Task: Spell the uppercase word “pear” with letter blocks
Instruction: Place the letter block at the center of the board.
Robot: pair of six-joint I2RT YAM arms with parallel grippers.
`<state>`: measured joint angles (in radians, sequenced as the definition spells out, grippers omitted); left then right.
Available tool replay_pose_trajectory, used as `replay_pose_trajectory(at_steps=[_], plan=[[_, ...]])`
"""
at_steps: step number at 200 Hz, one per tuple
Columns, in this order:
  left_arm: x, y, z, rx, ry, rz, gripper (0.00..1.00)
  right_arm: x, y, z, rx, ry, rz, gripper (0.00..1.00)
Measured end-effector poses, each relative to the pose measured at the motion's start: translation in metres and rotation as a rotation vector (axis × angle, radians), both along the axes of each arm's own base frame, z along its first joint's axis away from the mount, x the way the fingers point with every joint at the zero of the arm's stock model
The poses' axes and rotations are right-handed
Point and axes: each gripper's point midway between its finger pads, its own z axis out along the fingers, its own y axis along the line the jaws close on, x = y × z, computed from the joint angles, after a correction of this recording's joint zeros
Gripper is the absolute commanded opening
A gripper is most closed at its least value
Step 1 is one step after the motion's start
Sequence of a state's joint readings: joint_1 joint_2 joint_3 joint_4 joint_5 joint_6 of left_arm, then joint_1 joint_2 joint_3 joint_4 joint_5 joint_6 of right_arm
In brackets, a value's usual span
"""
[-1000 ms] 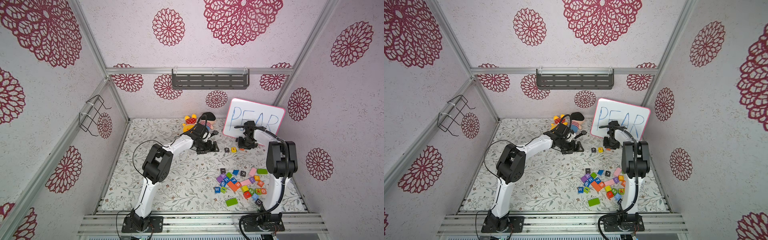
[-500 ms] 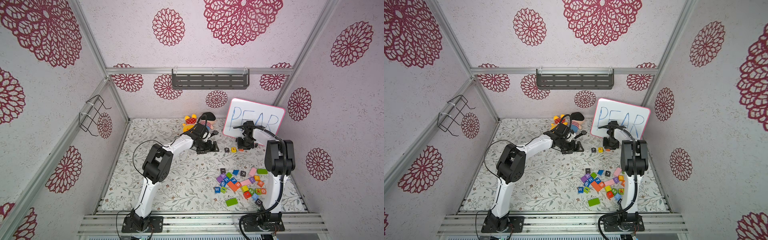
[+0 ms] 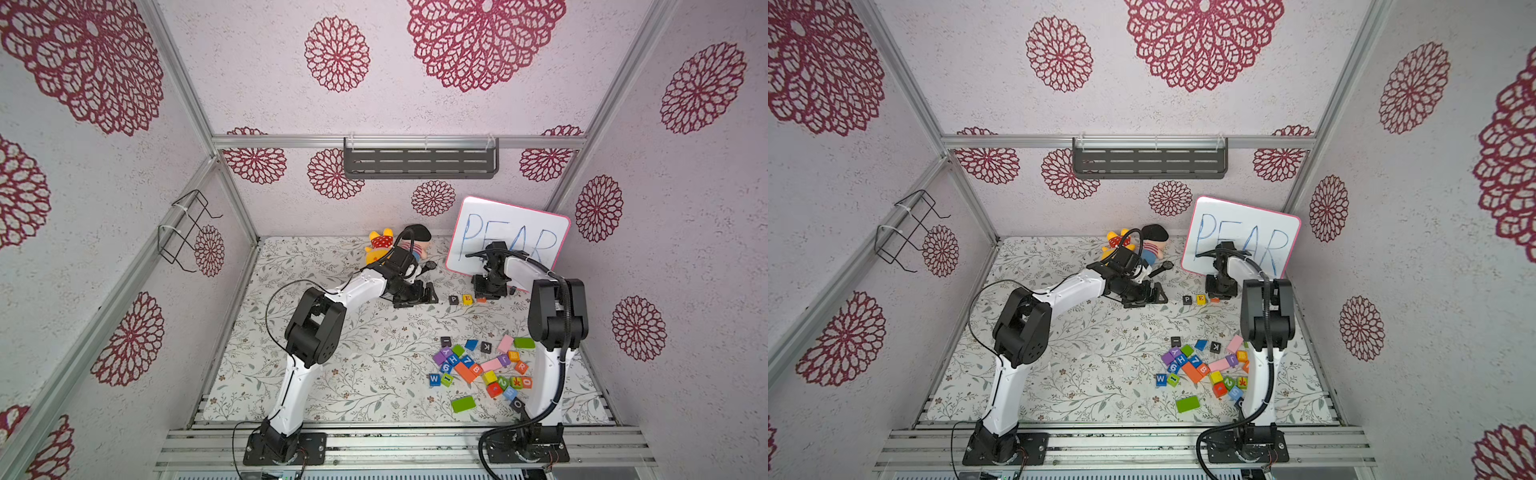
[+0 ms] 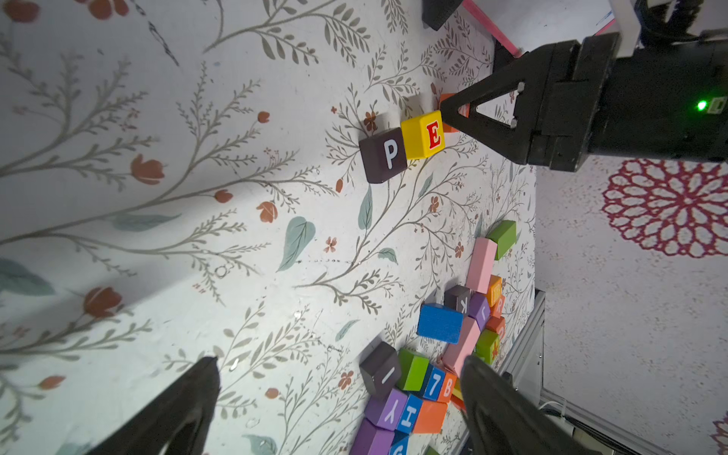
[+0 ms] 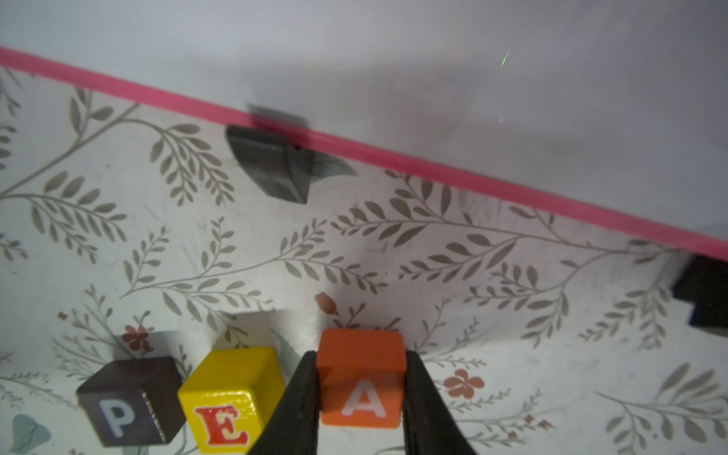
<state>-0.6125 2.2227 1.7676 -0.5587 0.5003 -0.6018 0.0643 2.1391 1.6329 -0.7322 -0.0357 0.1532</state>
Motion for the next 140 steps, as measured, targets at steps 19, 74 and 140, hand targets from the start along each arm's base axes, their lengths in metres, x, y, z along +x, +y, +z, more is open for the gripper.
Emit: replay_pose_trajectory(at_steps=[19, 74, 140], plan=[[0.0000, -0.0001, 0.0001, 0.000, 0.000, 0.000, 0.98, 0.0002, 0.0005, -0.0003, 0.001, 0.004, 0.009, 0.26], [0.0000, -0.0001, 0.0001, 0.000, 0.000, 0.000, 0.98, 0.0005, 0.0010, -0.0007, -0.004, 0.020, 0.041, 0.26], [0.0001, -0.0001, 0.0001, -0.001, -0.001, 0.000, 0.98, 0.0007, 0.0009, -0.0009, -0.009, 0.029, 0.057, 0.27]])
